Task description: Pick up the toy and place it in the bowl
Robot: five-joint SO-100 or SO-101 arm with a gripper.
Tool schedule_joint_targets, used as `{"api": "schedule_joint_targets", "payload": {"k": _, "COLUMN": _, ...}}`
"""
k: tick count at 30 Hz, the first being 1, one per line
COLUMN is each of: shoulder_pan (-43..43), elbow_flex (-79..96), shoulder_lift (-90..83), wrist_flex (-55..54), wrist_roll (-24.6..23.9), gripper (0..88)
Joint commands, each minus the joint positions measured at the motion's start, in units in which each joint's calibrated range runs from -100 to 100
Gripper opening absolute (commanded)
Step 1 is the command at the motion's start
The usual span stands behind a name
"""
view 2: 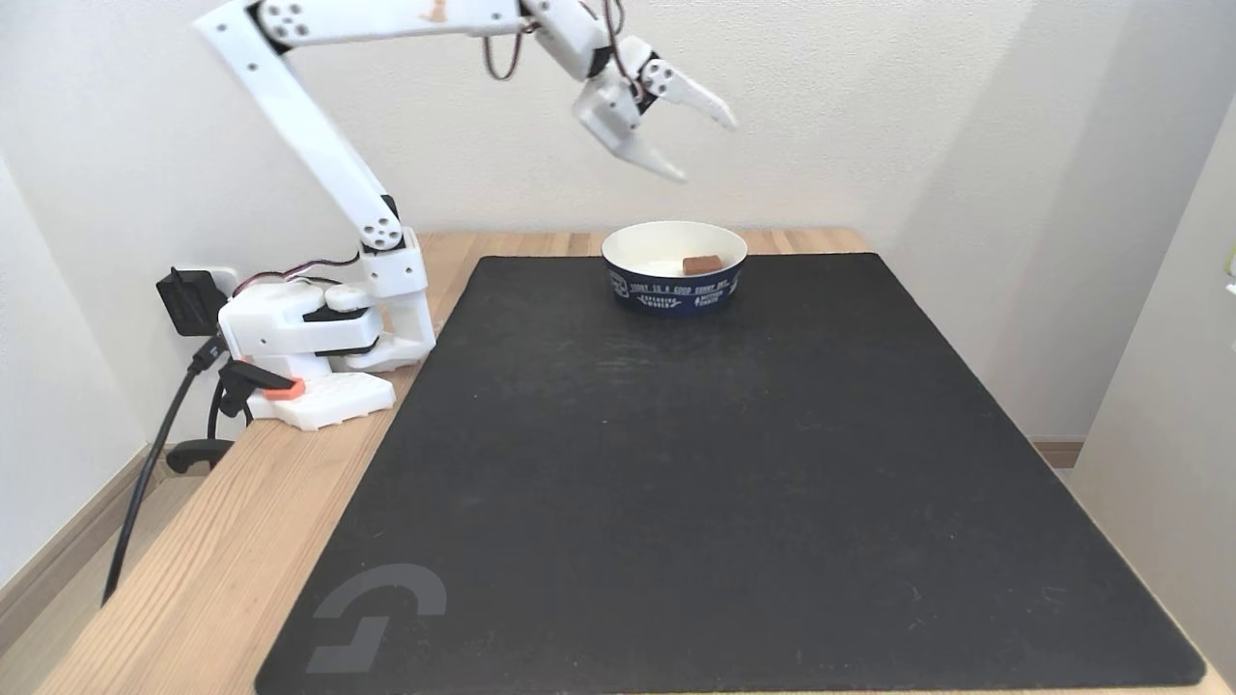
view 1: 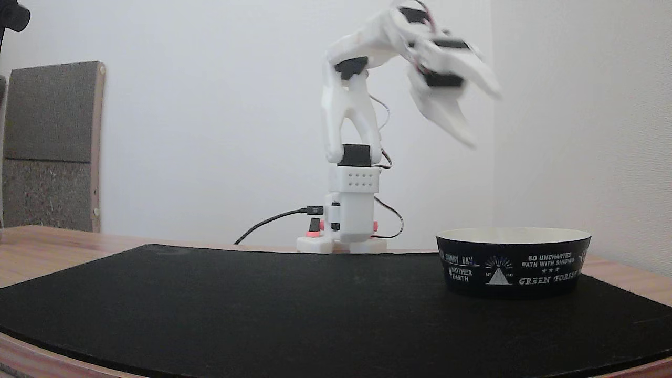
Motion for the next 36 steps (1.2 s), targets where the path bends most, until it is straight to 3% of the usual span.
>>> {"api": "schedule_joint_targets", "payload": {"k": 1, "shoulder_pan": 11.19, "elbow_flex": 8.91, "shoulder_lift": -10.66, "wrist_flex": -0.4, "wrist_roll": -0.03, "gripper": 24.9}}
{"api": "schedule_joint_targets", "payload": {"k": 4, "shoulder_pan": 15.63, "elbow_flex": 25.04, "shoulder_lift": -18.83, "wrist_flex": -1.08, "wrist_roll": 0.39, "gripper": 10.4}}
{"api": "schedule_joint_targets", "payload": {"k": 6, "shoulder_pan": 15.37, "elbow_flex": 31.98, "shoulder_lift": -23.33, "wrist_flex": -2.69, "wrist_roll": 0.39, "gripper": 6.9}}
{"api": "schedule_joint_targets", "payload": {"k": 16, "shoulder_pan": 8.93, "elbow_flex": 68.39, "shoulder_lift": -65.85, "wrist_flex": -2.27, "wrist_roll": 0.08, "gripper": 6.9}}
{"api": "schedule_joint_targets", "payload": {"k": 21, "shoulder_pan": 9.18, "elbow_flex": 75.69, "shoulder_lift": -77.52, "wrist_flex": 3.07, "wrist_roll": -0.03, "gripper": 7.0}}
{"api": "schedule_joint_targets", "payload": {"k": 27, "shoulder_pan": 15.46, "elbow_flex": 75.6, "shoulder_lift": -77.02, "wrist_flex": 3.32, "wrist_roll": -0.08, "gripper": 6.9}}
{"api": "schedule_joint_targets", "payload": {"k": 36, "shoulder_pan": 15.21, "elbow_flex": 75.6, "shoulder_lift": -77.02, "wrist_flex": 4.0, "wrist_roll": 0.28, "gripper": 6.4}}
